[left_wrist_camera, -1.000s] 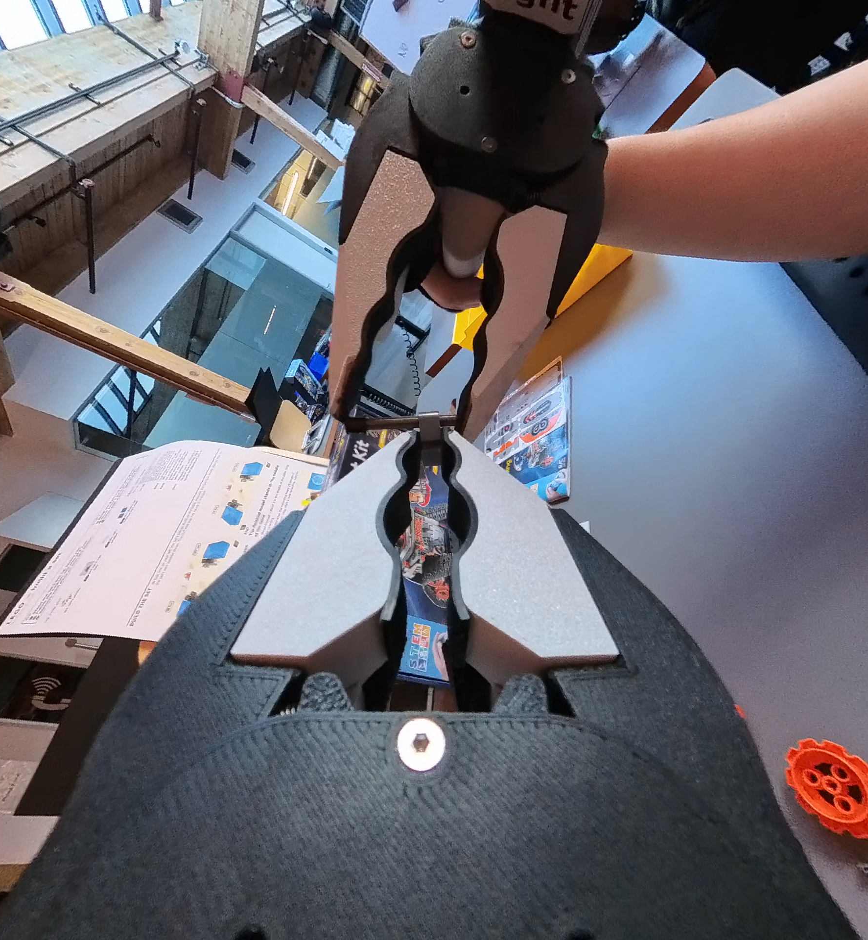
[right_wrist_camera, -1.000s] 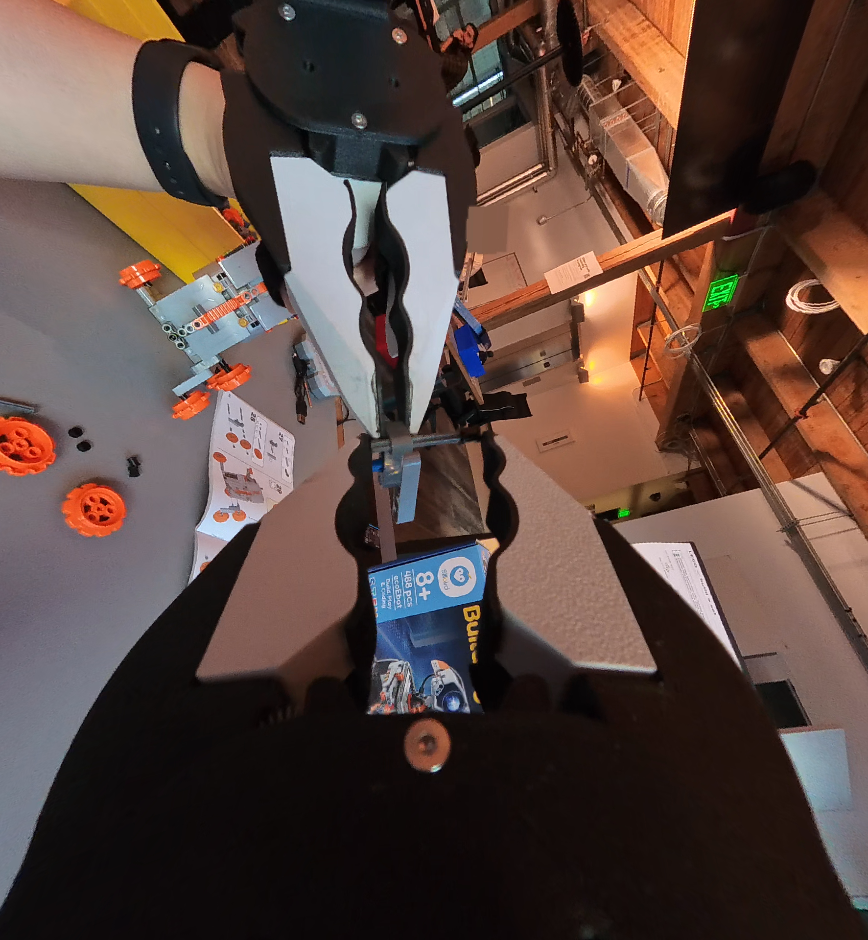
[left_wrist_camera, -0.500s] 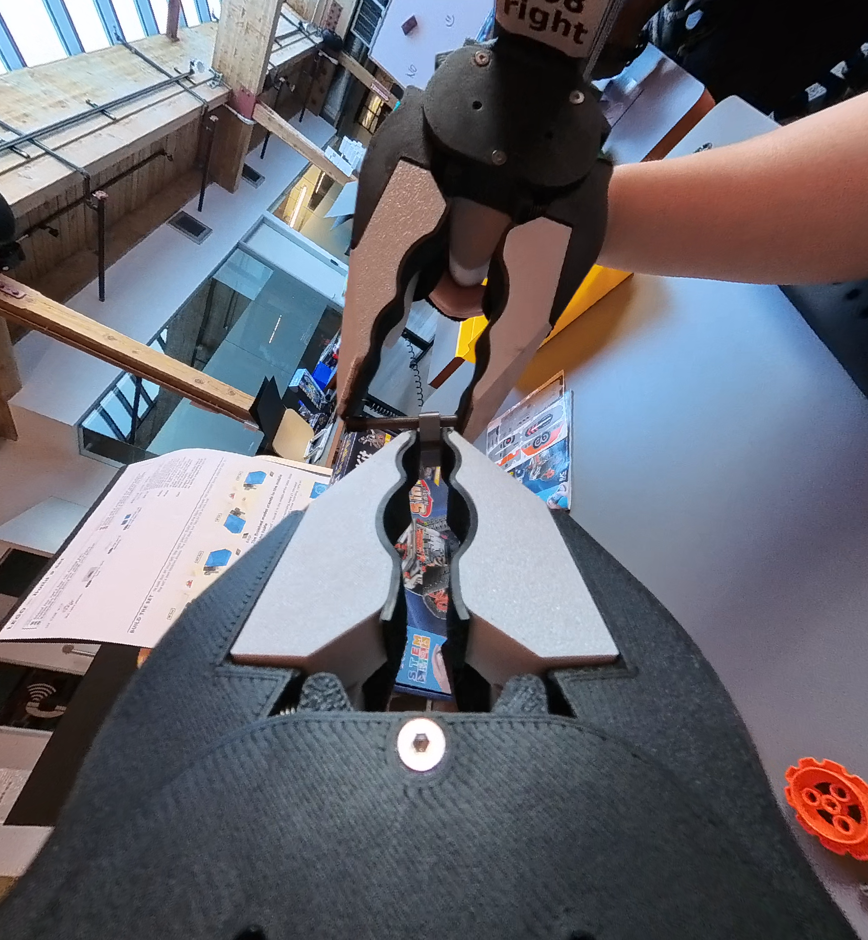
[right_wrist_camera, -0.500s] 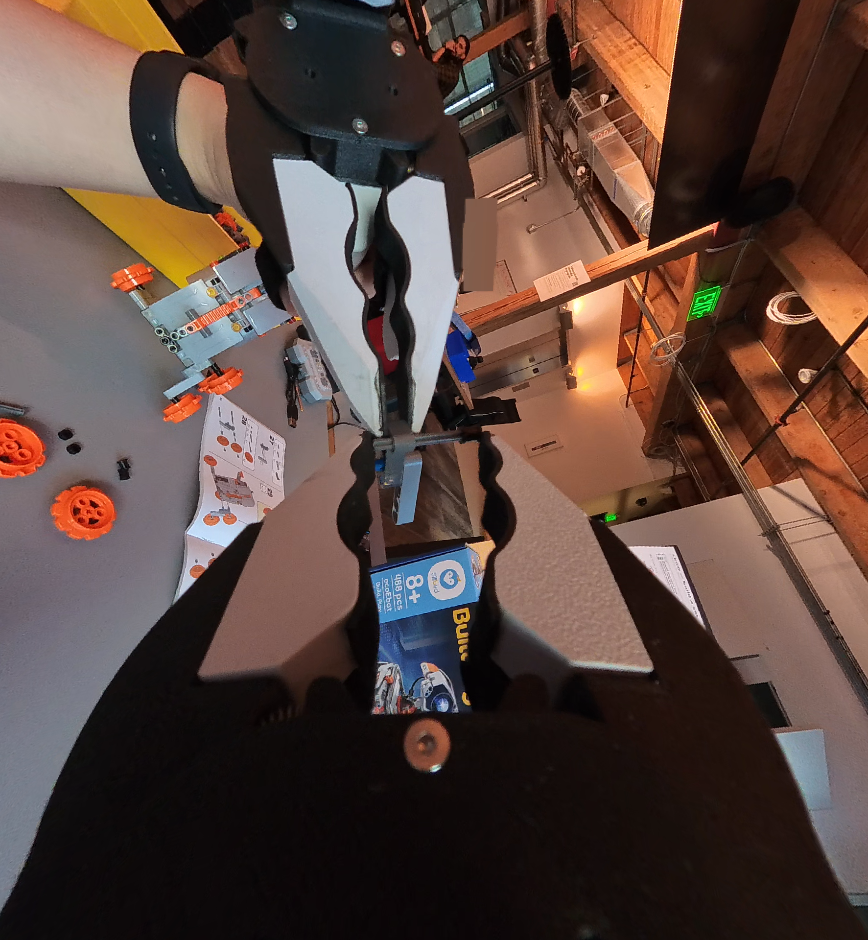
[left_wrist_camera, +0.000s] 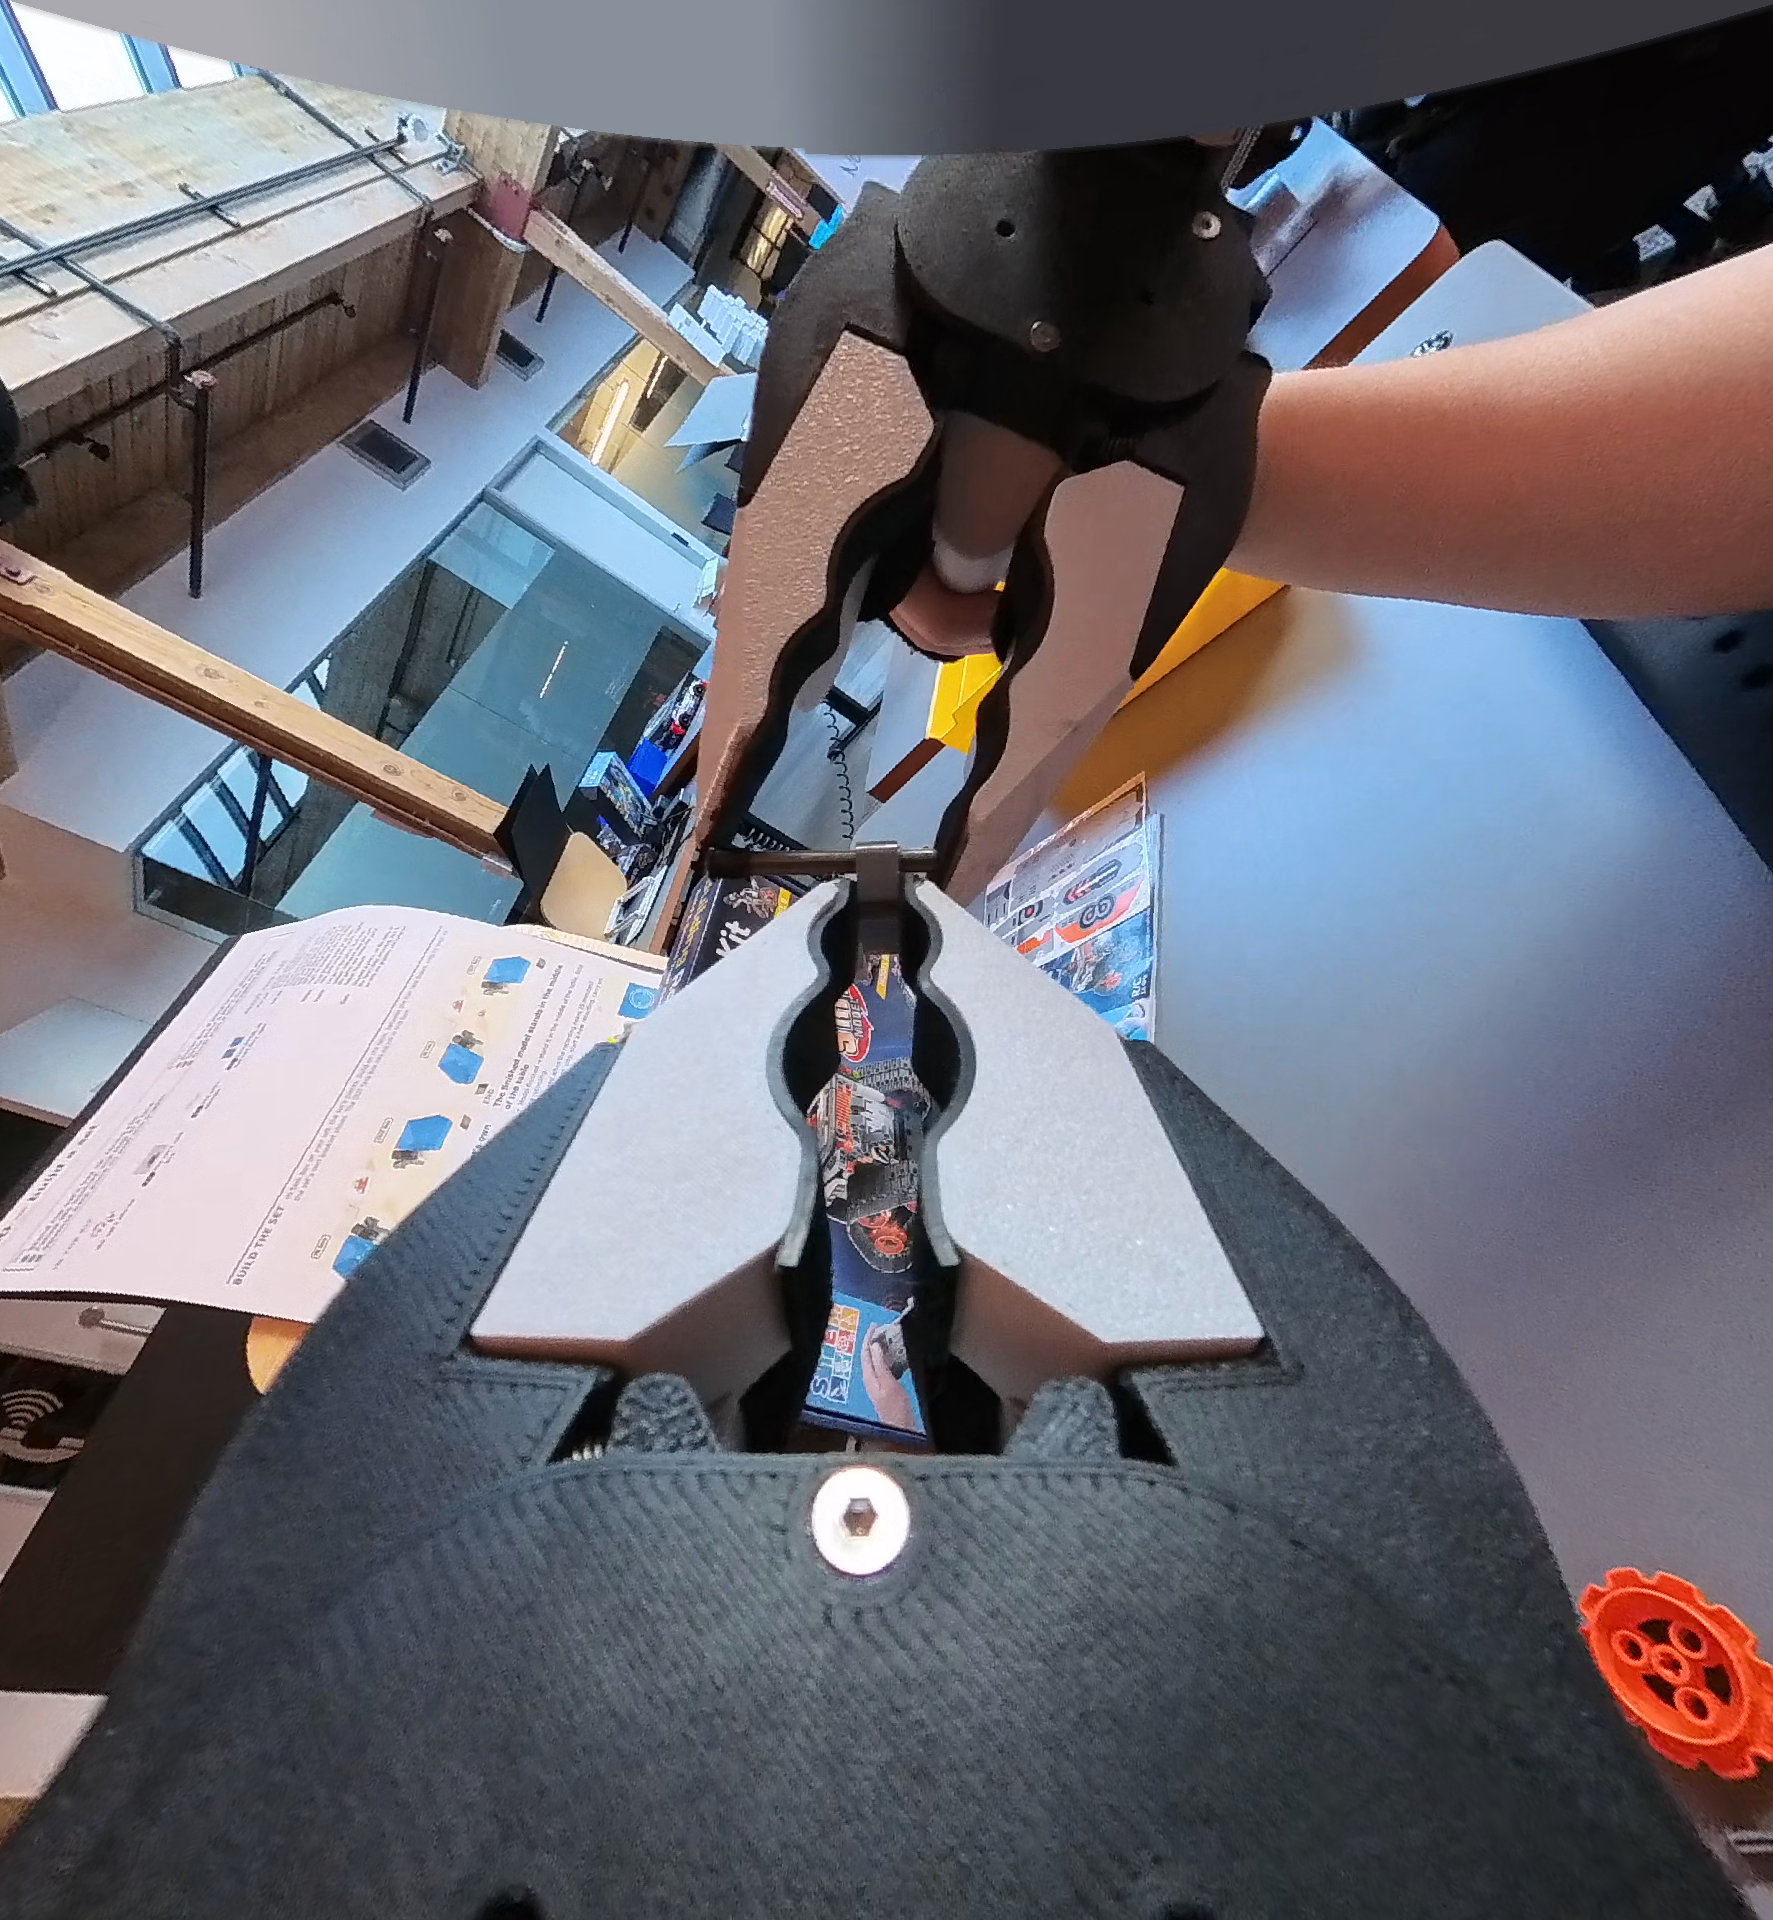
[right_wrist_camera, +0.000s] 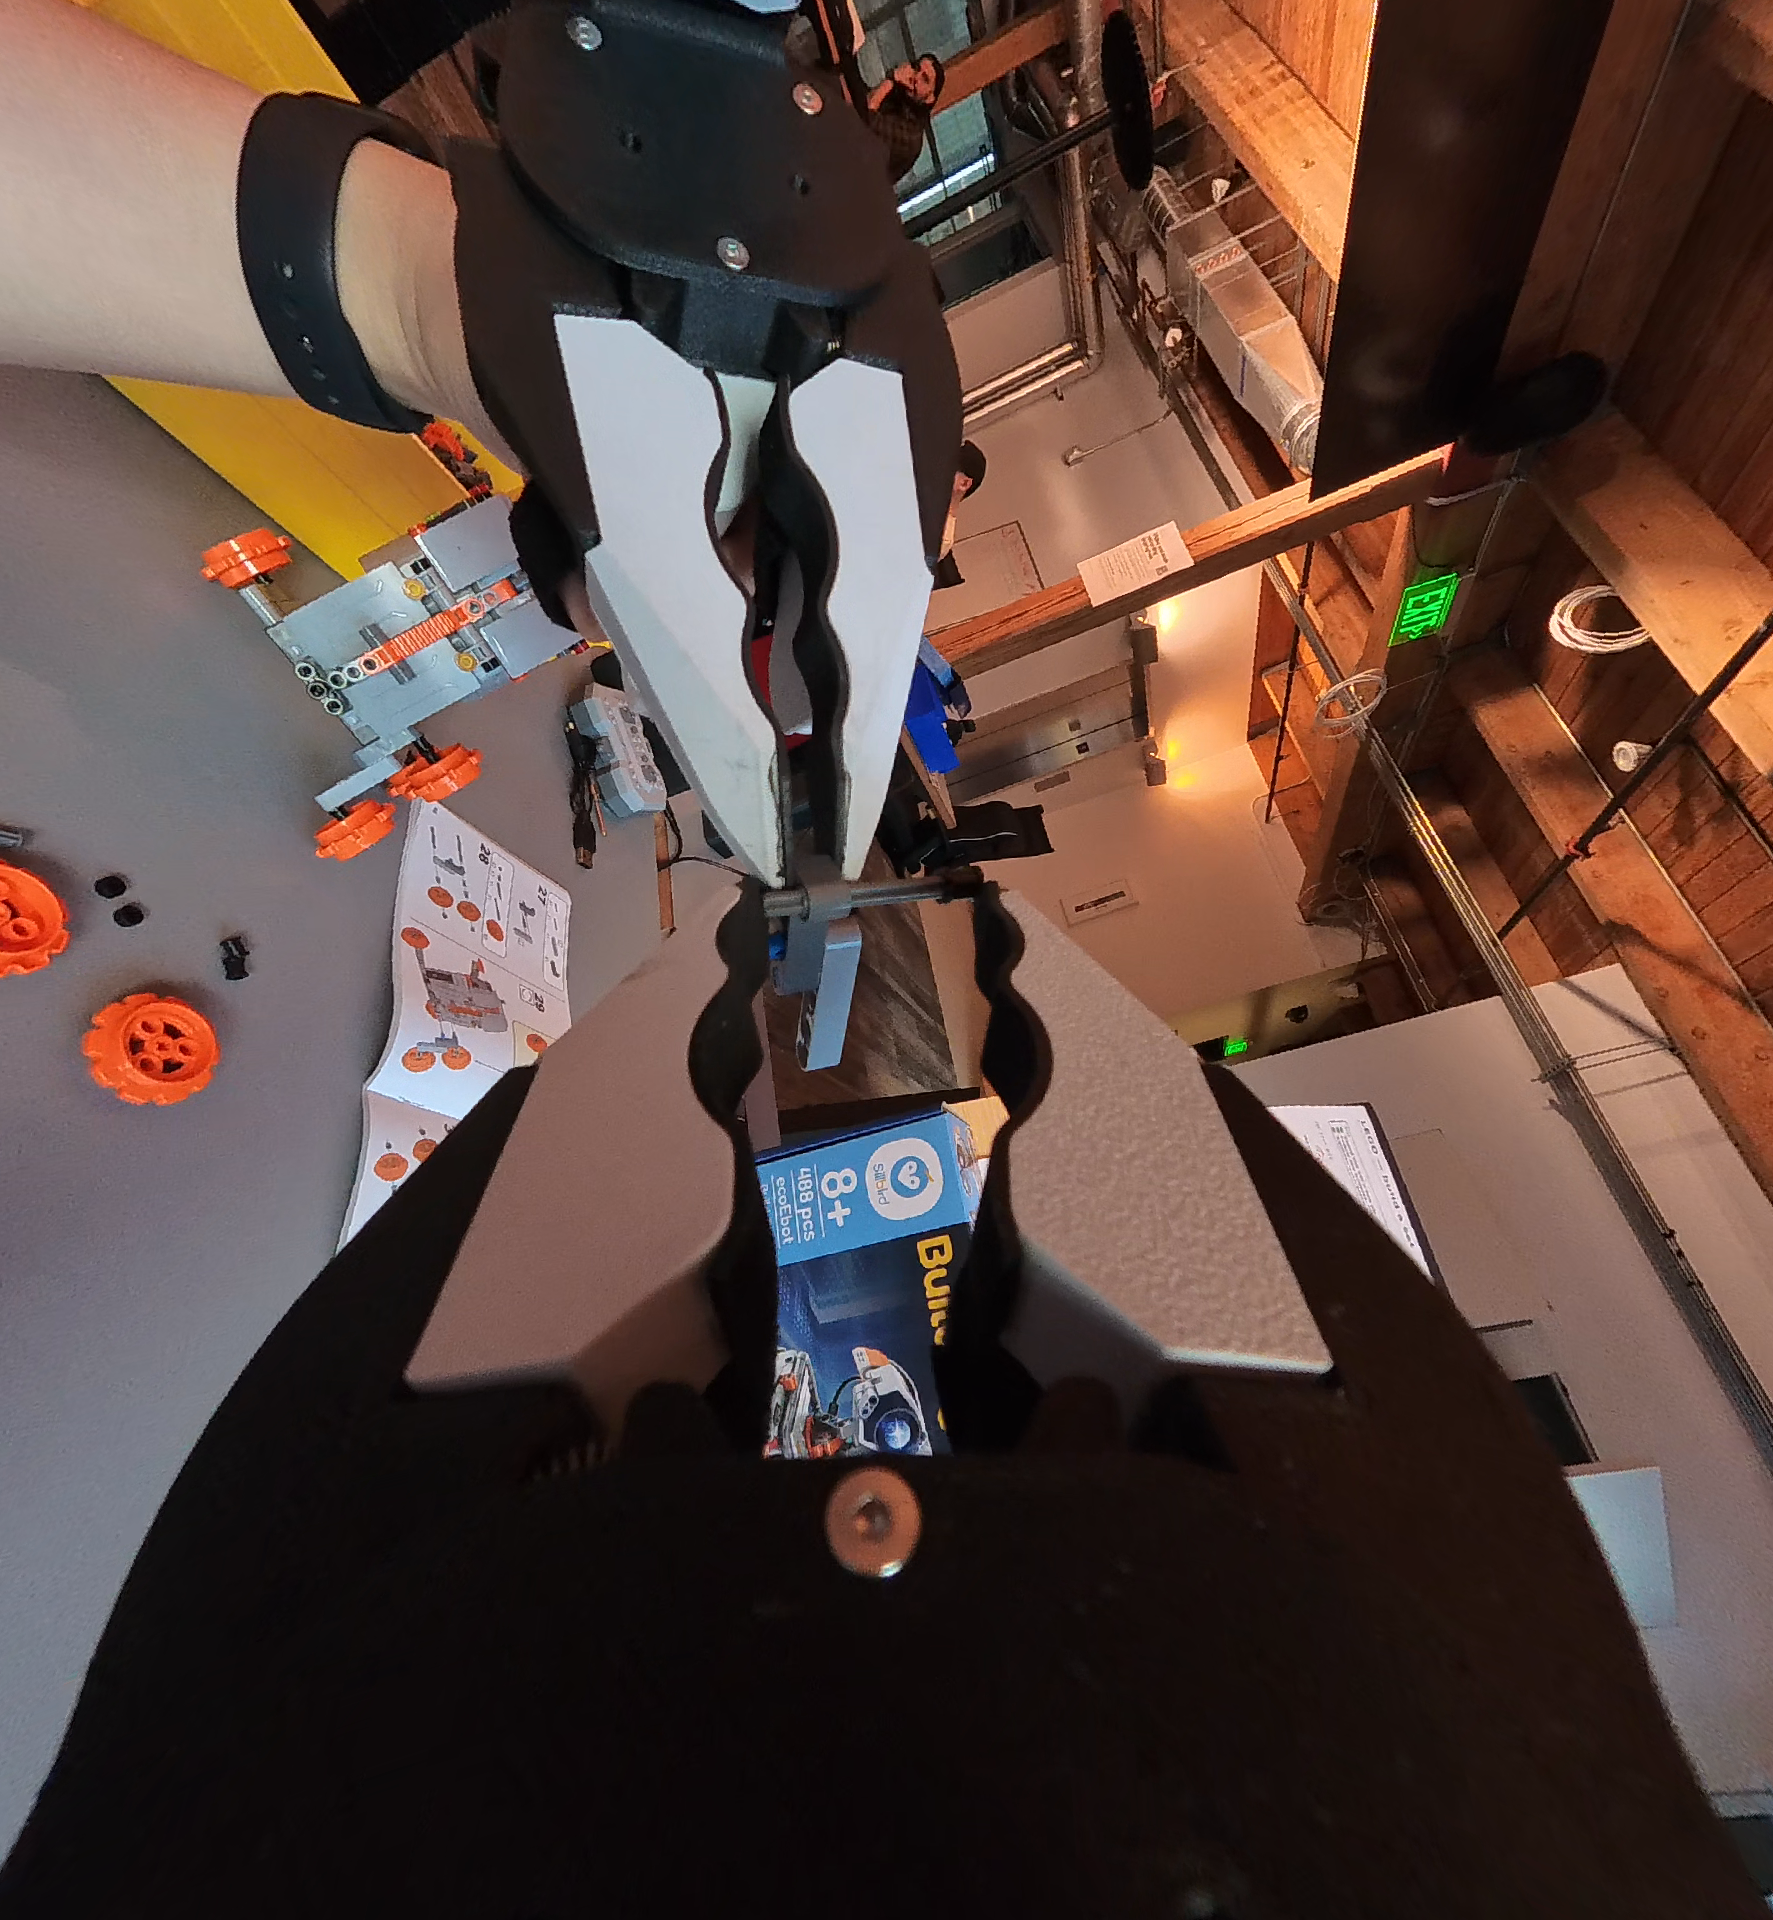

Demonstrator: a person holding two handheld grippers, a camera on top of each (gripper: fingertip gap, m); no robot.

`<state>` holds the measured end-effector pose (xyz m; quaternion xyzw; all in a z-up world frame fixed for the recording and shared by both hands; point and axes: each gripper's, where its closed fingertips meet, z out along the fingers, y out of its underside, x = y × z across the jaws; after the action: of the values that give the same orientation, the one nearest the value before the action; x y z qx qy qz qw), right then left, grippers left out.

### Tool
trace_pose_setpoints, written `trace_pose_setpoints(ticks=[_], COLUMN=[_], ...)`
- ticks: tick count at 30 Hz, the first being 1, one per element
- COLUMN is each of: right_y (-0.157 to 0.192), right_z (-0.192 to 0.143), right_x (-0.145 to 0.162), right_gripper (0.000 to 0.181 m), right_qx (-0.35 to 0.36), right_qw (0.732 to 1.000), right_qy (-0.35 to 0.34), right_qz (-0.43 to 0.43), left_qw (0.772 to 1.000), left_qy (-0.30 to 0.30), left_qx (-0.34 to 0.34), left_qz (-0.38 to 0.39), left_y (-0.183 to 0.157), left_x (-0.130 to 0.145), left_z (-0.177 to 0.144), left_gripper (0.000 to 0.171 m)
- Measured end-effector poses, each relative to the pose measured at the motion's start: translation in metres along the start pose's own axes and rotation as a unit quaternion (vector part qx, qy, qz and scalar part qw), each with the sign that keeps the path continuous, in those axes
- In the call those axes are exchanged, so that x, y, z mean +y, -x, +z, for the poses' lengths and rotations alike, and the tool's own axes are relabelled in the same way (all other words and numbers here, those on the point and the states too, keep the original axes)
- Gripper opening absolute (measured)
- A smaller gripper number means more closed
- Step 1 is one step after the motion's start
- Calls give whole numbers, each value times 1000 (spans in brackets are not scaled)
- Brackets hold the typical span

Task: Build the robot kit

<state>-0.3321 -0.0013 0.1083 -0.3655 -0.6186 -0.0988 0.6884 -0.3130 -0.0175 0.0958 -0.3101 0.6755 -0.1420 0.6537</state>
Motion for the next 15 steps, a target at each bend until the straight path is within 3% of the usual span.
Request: trace_pose_setpoints(ticks=[6, 7, 15], right_y=[0, 5, 5], right_z=[0, 0, 12], right_x=[0, 1, 1], right_gripper=[39, 11, 13], right_qx=[0, -17, -9], right_qw=[1000, 1000, 1000], right_qy=[0, 2, -5], right_qz=[1, -8, 26], left_qw=[1000, 1000, 1000], left_qy=[-3, -10, 10], left_qx=[-5, -22, -21], left_qz=[-7, -13, 6], left_y=[2, 8, 11], left_x=[-1, -3, 7], left_z=[0, -1, -9], left_gripper=[5, 5, 5])
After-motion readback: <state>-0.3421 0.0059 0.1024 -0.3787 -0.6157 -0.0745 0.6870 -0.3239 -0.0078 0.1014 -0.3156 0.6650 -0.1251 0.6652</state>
